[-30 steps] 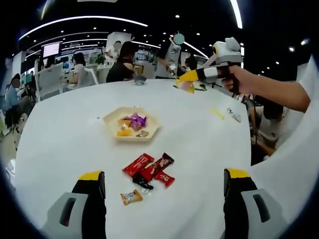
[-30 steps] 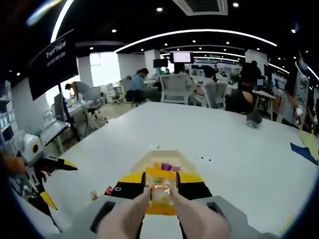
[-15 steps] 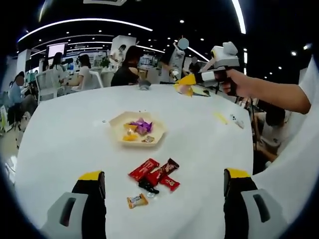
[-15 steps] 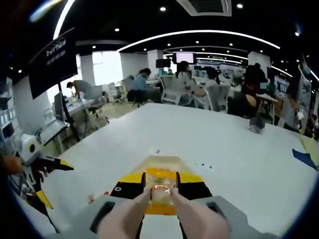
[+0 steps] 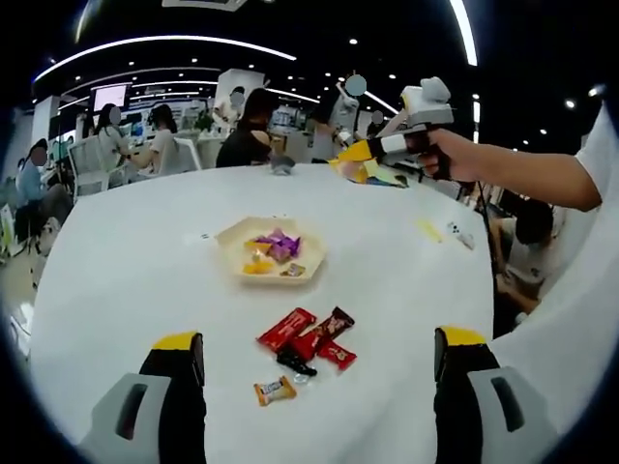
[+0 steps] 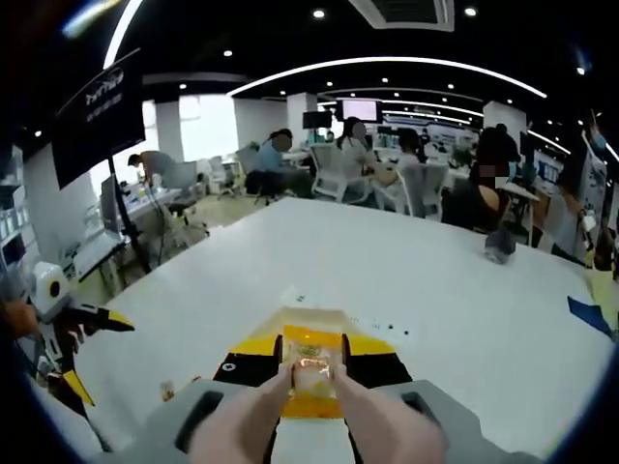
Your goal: Place the target food into the container with the food tongs after gripping and lifting it, then release it inside without dropping or visibly crushing the food.
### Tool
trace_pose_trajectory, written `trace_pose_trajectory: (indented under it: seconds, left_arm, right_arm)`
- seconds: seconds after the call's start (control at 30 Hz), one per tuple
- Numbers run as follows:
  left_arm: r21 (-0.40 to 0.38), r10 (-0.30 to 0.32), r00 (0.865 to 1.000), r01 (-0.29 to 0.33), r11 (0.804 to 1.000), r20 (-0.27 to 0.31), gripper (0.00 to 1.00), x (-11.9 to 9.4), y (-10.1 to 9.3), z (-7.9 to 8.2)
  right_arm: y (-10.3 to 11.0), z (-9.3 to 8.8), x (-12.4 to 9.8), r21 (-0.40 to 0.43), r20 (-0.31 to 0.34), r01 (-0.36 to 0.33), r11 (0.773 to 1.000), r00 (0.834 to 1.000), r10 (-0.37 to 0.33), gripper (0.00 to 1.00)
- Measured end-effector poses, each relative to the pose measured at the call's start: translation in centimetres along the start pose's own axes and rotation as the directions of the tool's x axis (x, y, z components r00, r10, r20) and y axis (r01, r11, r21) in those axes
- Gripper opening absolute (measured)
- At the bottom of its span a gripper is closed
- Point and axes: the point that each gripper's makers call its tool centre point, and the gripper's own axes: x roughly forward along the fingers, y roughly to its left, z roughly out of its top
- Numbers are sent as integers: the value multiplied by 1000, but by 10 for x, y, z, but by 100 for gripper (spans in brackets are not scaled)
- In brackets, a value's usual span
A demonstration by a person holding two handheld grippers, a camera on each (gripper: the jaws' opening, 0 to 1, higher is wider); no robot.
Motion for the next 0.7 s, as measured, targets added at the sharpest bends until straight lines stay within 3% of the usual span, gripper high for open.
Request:
trace_pose_trajectory:
  seconds: [0.7]
  left_arm:
    - [-6, 23, 999, -23, 1000, 23, 100, 6, 14, 4]
  right_arm:
    - [-8, 16, 28, -28, -12, -19, 999, 1000, 18, 23]
